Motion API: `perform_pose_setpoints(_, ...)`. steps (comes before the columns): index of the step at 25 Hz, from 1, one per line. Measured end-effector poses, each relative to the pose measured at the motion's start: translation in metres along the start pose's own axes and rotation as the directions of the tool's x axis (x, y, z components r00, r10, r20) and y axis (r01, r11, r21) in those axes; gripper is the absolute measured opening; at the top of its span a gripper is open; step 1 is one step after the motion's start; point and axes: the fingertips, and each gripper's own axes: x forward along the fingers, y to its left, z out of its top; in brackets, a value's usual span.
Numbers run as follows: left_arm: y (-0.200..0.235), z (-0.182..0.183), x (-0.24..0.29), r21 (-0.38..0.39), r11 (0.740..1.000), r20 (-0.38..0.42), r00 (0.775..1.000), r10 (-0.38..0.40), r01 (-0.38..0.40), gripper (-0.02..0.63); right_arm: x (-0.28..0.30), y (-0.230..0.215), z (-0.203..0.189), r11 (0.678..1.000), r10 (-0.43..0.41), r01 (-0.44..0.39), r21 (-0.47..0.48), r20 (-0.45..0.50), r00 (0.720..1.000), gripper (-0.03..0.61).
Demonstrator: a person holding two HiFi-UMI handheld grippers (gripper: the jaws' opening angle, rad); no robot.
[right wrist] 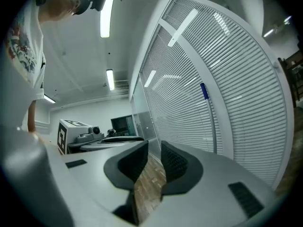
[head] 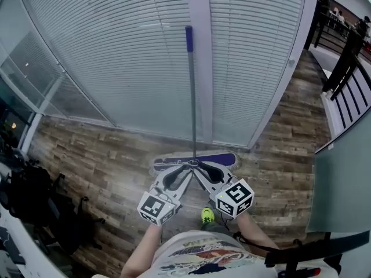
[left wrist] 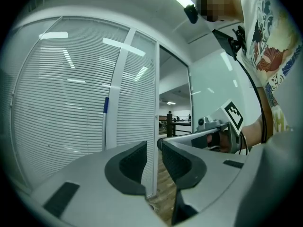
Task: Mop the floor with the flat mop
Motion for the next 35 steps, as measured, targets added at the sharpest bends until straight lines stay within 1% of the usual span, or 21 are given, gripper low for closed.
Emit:
perform_pose_setpoints(3,0.022,0.0,0.017,0.001,1.0,0.006,1.0,0.029,-0.029,0.097,0.016,-0.023,0.004,1.0,0.005,-0.005,-0.014,-0.01,1.0,0.081)
perform_pose_setpoints(7,0.045,-0.002,0.039,0.011,0.999,-0.001,0.999,0.038,-0.038,0.117,0.034,-0.052,0.013,1.0,-0.015,0.014,-0.026,-0.02,1.0,0.109)
perform_pose_setpoints(11,0.06,-0.007,0.055,0.041,0.999,-0.021,0.999,0.034,-0.033,0.147,0.048,-0.072,0.021,0.999,-0.038,0.038,-0.026,-0.013,0.999,0.112)
perform_pose_setpoints(15,0.082,-0.002,0.073,0.067,0.997,-0.009,0.999,0.033,-0.032,0.155,0.067,-0.093,0.029,0.998,-0.056,0.055,-0.042,-0.018,0.998,0.112)
perform_pose_setpoints(19,0.108,0.002,0.096,0.077,0.997,0.002,1.0,0.009,-0.009,0.163,0.086,-0.118,0.039,0.994,-0.088,0.087,-0.062,-0.019,0.996,0.115)
perform_pose_setpoints(22,0.136,0.004,0.115,0.094,0.995,0.005,1.0,-0.015,0.014,0.164,0.11,-0.138,0.051,0.99,-0.117,0.115,-0.079,-0.011,0.993,0.123)
perform_pose_setpoints(26,0.179,0.012,0.141,0.11,0.993,0.002,0.999,-0.053,0.052,0.167,0.142,-0.166,0.078,0.98,-0.162,0.161,-0.114,-0.003,0.987,0.127)
perform_pose_setpoints(35,0.289,0.032,0.225,0.129,0.984,0.031,0.991,-0.127,0.122,0.169,0.23,-0.254,0.125,0.951,-0.263,0.262,-0.162,0.013,0.965,0.135)
